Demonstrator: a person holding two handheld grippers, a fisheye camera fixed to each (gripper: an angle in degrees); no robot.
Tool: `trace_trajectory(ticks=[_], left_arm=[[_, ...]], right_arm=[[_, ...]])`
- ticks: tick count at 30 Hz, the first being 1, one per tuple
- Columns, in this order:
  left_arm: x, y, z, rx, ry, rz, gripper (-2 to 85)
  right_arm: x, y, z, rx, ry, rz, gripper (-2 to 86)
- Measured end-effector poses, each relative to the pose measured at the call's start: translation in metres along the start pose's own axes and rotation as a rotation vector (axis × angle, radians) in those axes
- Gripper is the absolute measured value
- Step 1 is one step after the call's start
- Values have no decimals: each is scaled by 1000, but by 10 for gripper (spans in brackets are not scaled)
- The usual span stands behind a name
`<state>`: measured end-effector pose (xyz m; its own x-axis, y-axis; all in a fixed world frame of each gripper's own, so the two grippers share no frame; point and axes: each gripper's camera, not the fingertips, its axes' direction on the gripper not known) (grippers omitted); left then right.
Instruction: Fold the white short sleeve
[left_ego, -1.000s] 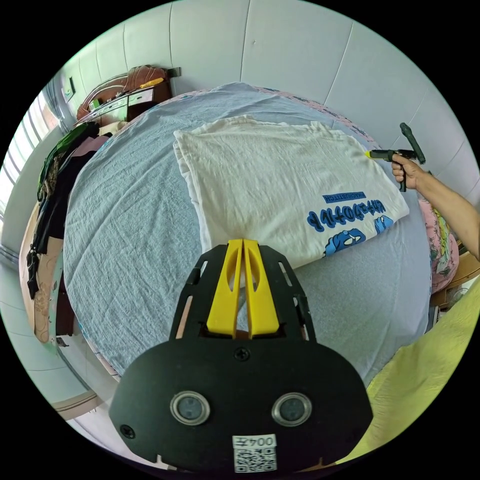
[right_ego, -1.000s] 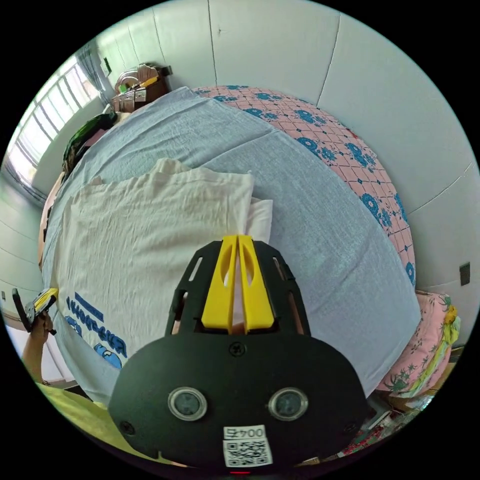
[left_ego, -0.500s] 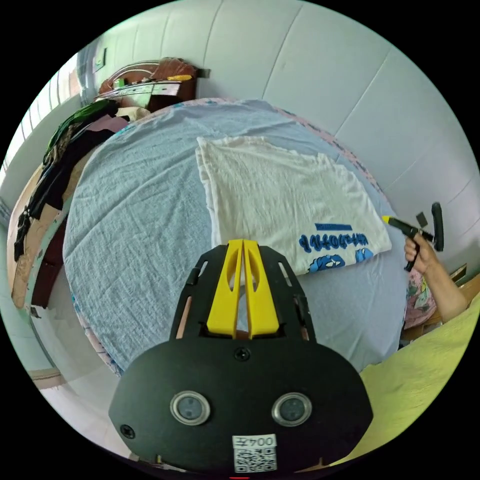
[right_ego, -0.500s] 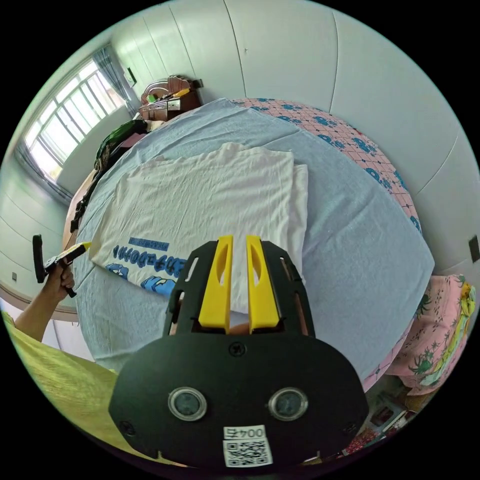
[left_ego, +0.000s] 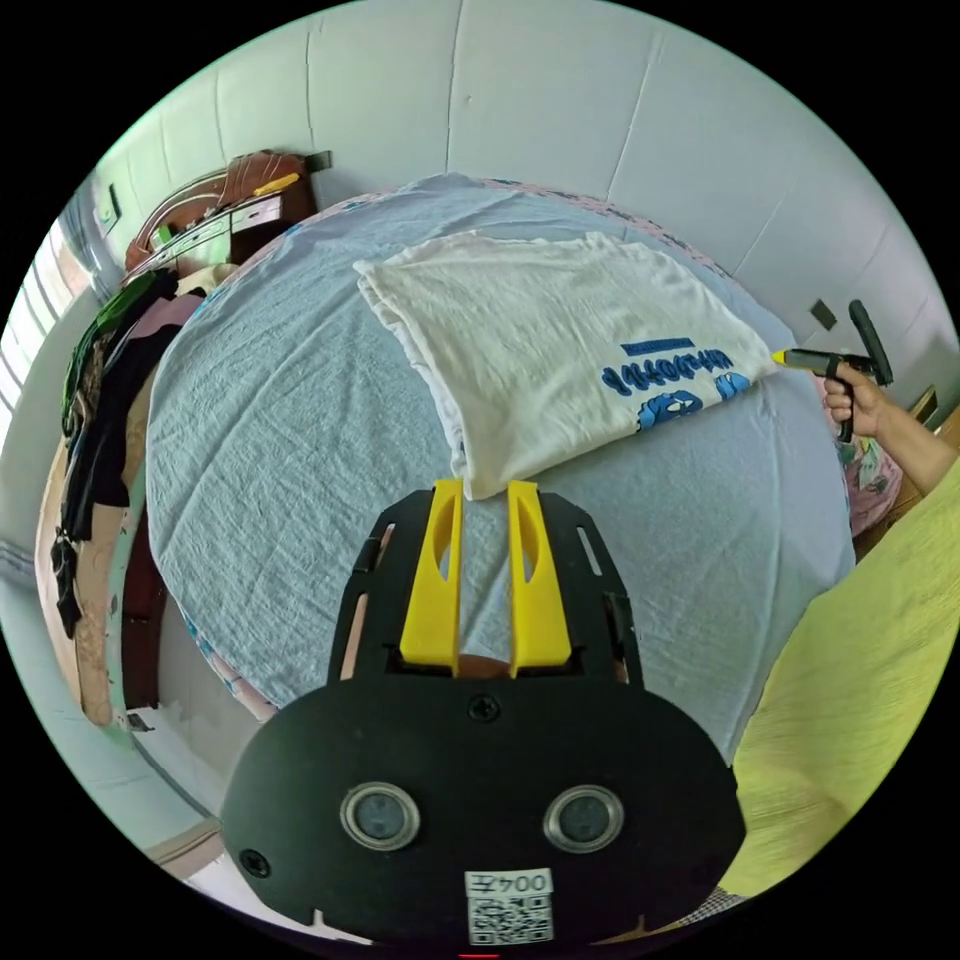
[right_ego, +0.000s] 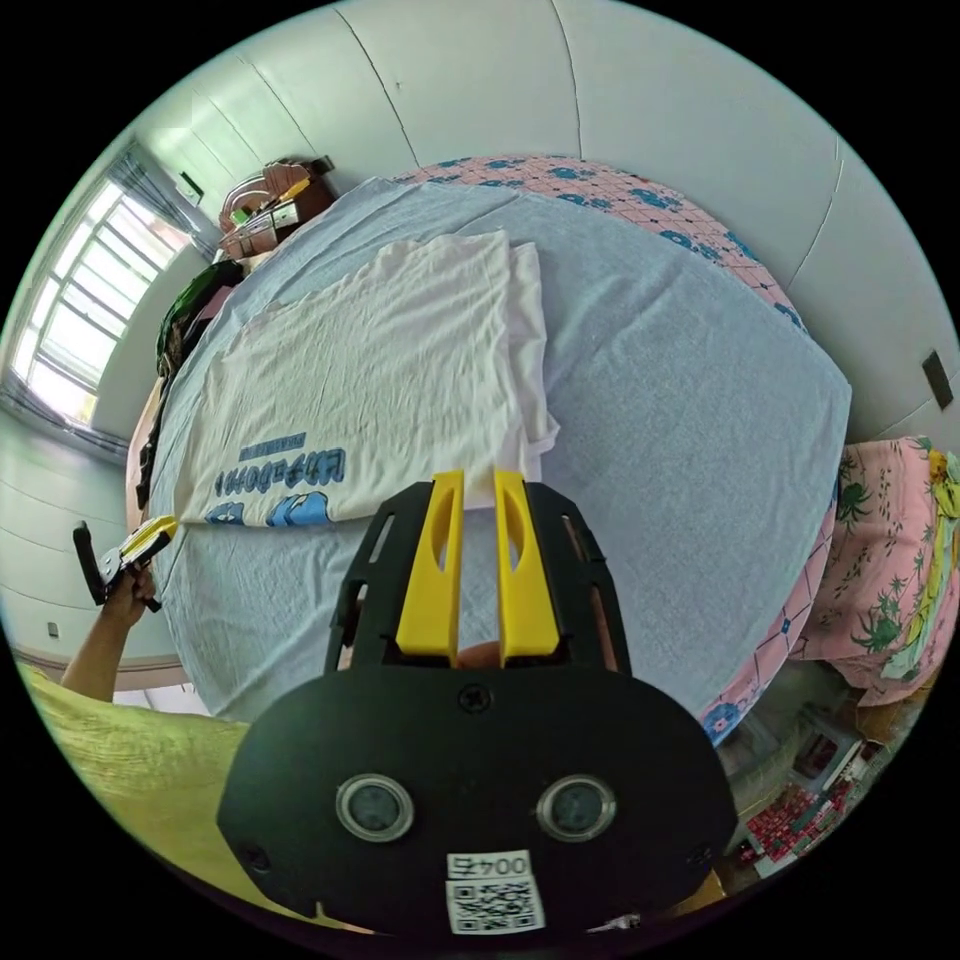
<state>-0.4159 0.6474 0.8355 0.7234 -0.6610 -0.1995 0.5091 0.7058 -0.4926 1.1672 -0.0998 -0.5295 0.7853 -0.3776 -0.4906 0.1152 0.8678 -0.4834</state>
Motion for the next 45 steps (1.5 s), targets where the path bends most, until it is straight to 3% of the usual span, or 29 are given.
trace_trajectory(ticks=[5, 15, 19, 22, 28, 38, 45], left_arm=[[-12, -7, 4, -9, 47, 35, 52], [-40, -11, 0, -42, 57, 24, 10], [-62, -19, -10, -51, 145, -72, 13], [-92, -32, -34, 44, 156, -148, 15], [-170, -112, -23, 92, 280, -307, 16], [-198, -196, 39, -42, 234, -310, 28], [-175, -197, 29, 44, 159, -222, 10]], right_arm=[[-14, -22, 19, -118, 128, -42, 42], [-20, -47, 19, -225, 126, -103, 37], [-16, -51, 15, -222, 85, -72, 35], [-24, -53, 14, -229, 113, -95, 38], [-31, -54, 8, -219, 129, -109, 38], [-37, -53, -4, -213, 134, -92, 37], [-41, -50, -14, -212, 145, -101, 36]])
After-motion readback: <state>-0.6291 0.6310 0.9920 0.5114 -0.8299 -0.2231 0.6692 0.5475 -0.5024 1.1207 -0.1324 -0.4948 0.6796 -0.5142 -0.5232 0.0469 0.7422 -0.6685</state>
